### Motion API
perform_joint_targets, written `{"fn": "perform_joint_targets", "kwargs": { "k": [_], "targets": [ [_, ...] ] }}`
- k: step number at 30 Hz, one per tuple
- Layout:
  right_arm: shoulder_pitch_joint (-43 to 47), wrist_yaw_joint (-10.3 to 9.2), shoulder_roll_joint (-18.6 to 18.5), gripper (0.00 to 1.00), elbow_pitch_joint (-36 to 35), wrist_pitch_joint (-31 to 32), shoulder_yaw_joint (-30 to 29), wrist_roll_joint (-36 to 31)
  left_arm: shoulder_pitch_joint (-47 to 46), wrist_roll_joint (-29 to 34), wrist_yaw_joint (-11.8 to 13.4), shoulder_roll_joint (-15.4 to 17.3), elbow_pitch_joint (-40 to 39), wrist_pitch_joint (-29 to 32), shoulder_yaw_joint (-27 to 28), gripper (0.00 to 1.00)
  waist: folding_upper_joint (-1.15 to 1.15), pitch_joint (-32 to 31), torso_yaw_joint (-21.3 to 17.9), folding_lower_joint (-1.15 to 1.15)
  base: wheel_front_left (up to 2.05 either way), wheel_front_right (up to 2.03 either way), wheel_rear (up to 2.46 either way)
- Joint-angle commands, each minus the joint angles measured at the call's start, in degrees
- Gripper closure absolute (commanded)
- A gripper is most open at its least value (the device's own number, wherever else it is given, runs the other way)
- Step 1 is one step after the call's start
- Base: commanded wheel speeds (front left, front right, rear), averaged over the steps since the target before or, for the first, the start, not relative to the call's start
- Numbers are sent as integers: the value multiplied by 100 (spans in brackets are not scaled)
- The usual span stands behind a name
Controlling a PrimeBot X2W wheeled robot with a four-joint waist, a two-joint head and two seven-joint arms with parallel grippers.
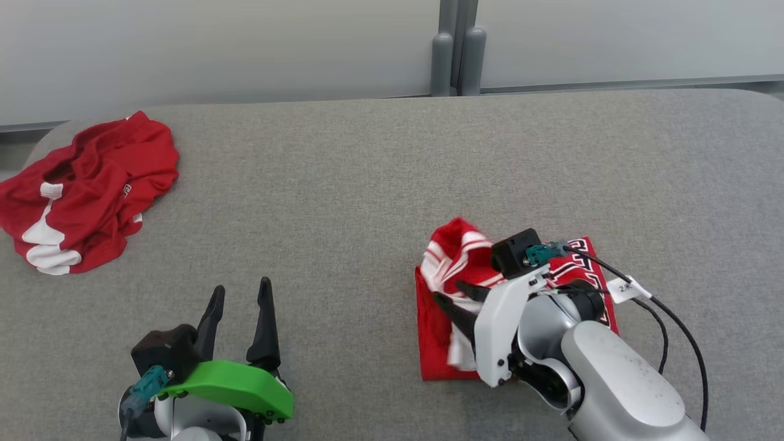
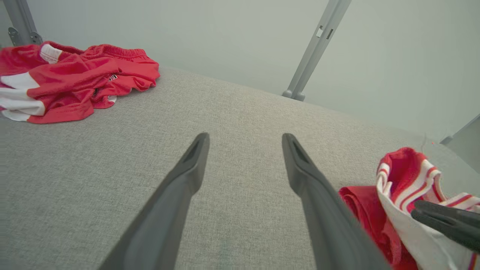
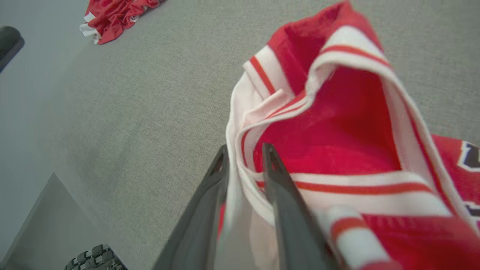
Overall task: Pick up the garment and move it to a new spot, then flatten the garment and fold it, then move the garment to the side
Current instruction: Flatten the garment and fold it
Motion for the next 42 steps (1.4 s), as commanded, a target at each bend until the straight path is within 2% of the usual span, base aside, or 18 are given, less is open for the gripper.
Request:
{"fn": "perform_joint_targets", "kwargs": {
  "k": [1, 6, 10, 22, 23, 24, 25, 27, 36, 42],
  "targets": [
    [-93, 3, 57, 0, 46, -78, 21, -6, -87, 9, -32, -13, 26, -30, 14, 0, 62, -1, 32, 0, 0, 0, 0],
    [-254, 3, 193, 0, 36, -308, 65, 208, -66, 6, -17, -21, 48, -49, -6, 0, 62, -37, 19, 0, 0, 0, 0],
    [-346, 3, 144, 0, -223, -574, -88, 311, -31, 7, 1, -30, 37, -66, -28, 0, 62, -75, -55, 0, 0, 0, 0],
    [240, 3, -204, 0, -614, -1481, -1351, 68, 68, 18, 46, -28, -13, -52, -113, 0, 62, -130, -269, 0, 0, 0, 0],
    [314, 3, -203, 20, -634, -1551, -1423, 58, 83, 14, 50, -25, -15, -48, -118, 0, 62, -133, -280, 0, 0, 0, 0],
    [405, 3, -203, 54, -634, -1617, -1510, 46, 99, 10, 50, -22, -15, -44, -124, 0, 62, -136, -289, 0, 0, 0, 0],
    [499, 3, -207, 75, -637, -1676, -1563, 32, 112, 9, 52, -25, -17, -36, -141, 0, 62, -139, -296, 0, 0, 0, 0],
    [667, 3, -201, 100, -608, -1806, -1687, 3, 117, 5, 58, -27, -23, -29, -154, 0, 62, -144, -304, 0, 0, 0, 0],
    [1312, 3, 22, 100, -207, -2587, -2168, 148, 158, 27, 59, 8, -32, 24, -246, 0, 62, -181, -205, 0, 0, 0, 0],
    [1493, 3, -10, 100, 193, -2982, -2002, 216, 204, 44, 119, 57, -82, 61, -256, 0, 62, -190, -96, 0, 0, 0, 0]
  ]
}}
